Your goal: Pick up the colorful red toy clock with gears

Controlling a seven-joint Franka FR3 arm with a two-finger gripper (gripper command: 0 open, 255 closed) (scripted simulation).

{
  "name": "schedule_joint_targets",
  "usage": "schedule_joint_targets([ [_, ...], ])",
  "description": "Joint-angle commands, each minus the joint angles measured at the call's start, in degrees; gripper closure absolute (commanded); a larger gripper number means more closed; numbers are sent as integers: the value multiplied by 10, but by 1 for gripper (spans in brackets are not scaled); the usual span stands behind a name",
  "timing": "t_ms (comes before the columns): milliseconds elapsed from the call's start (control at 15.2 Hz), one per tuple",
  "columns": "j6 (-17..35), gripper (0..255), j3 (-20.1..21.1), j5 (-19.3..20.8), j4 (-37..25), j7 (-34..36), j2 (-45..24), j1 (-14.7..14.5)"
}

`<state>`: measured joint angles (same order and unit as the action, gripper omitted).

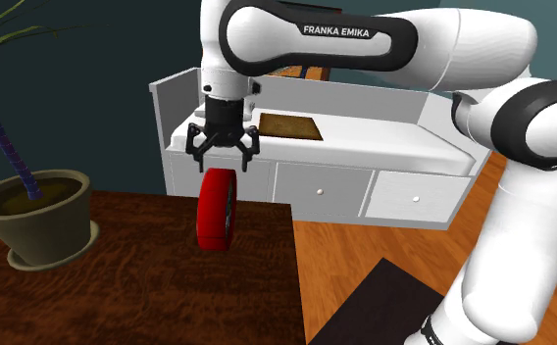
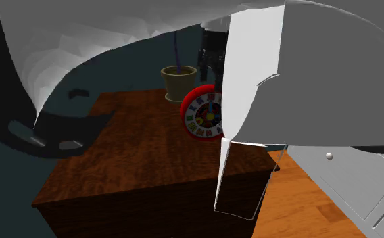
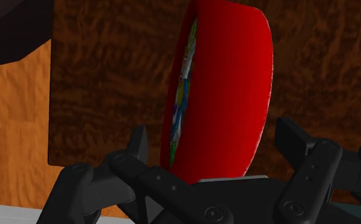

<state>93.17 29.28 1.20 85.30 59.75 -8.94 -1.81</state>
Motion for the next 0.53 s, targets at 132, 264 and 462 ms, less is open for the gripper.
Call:
schedule_joint_targets([
  [132,16,0,-1,12,-3,21,-24,-7],
  [264,33,0,-1,11,16,20,-22,-5],
  [462,53,0,-2,10,38,19,-19,-4],
])
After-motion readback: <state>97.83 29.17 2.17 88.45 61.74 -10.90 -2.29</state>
